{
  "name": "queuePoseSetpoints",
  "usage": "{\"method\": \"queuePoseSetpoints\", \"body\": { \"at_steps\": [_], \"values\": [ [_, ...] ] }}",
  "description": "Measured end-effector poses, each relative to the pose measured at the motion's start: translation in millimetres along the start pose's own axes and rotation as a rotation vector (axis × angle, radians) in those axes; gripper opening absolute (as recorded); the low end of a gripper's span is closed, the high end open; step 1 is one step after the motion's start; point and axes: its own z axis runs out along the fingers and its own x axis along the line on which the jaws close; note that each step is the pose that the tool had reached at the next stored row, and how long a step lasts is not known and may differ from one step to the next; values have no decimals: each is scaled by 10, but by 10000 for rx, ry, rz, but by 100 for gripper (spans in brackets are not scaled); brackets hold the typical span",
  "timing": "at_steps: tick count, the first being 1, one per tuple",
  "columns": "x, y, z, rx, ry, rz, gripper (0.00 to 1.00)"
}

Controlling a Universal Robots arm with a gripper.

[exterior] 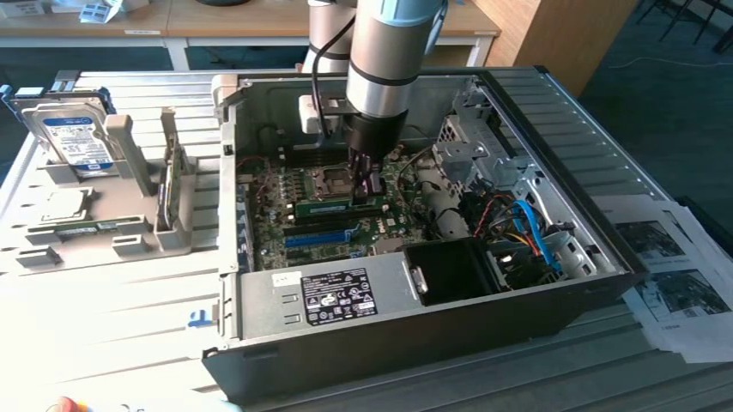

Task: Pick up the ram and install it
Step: 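Insert the ram into the slot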

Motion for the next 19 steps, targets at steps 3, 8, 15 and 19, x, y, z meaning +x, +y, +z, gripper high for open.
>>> {"method": "queuePoseSetpoints", "body": {
  "at_steps": [3, 8, 15, 19],
  "values": [
    [0, 0, 0, 0, 0, -1, 12],
    [0, -1, 12, 0, 0, 0, 12],
    [1, -1, 22, 1, 1, 0, 12],
    [1, -1, 32, 1, 0, 0, 12]
  ]
}}
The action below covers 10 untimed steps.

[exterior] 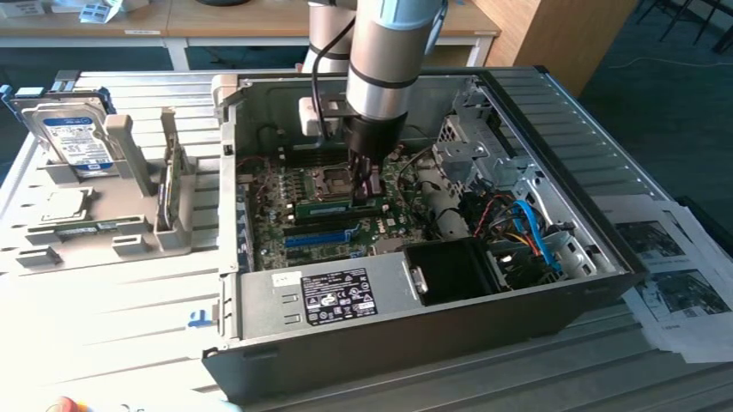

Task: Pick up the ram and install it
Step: 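Insert the ram into the slot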

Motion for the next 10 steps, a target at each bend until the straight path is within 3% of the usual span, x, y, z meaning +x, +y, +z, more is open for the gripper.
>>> {"method": "queuePoseSetpoints", "body": {
  "at_steps": [10],
  "values": [
    [1, -1, 32, 4, 3, 0, 12]
  ]
}}
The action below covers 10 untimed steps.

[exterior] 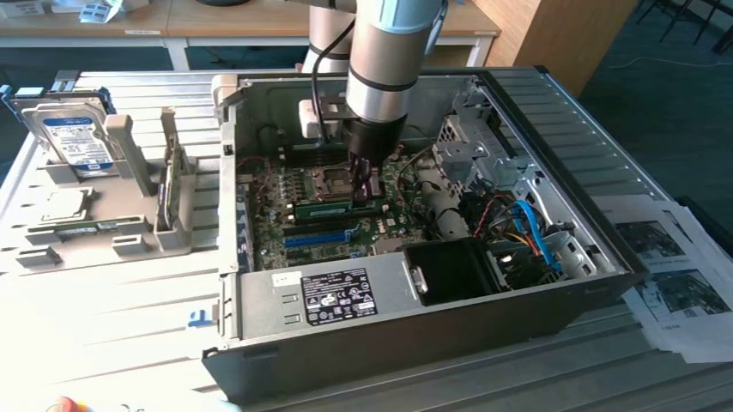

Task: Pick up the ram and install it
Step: 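Insert the ram into the slot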

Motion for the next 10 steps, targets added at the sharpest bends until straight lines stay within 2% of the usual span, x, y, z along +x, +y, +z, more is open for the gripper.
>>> {"method": "queuePoseSetpoints", "body": {
  "at_steps": [10],
  "values": [
    [0, 0, 1, 1, -2, 0, 12]
  ]
}}
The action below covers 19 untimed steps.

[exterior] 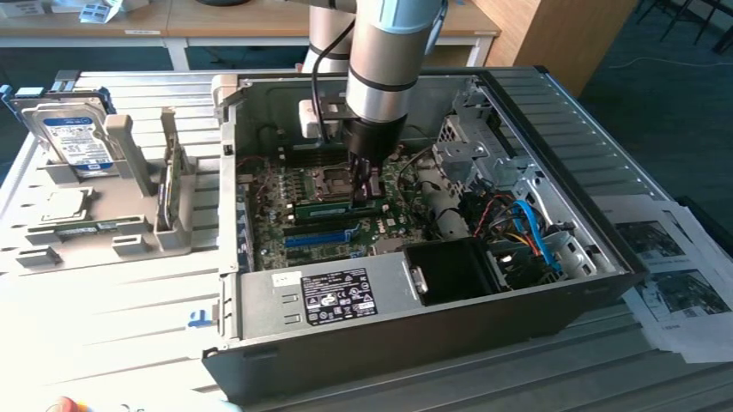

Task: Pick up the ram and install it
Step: 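Insert the ram into the slot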

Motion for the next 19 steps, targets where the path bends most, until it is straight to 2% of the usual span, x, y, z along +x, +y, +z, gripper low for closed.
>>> {"method": "queuePoseSetpoints", "body": {
  "at_steps": [7, 8, 9, 10, 19],
  "values": [
    [0, -1, 1, 2, -2, -1, 13],
    [0, 0, 1, 1, -2, 0, 18],
    [0, 0, 1, 0, -1, -1, 18],
    [0, 0, 0, 0, -1, -1, 25],
    [0, 0, -6, -1, 2, 0, 25]
  ]
}}
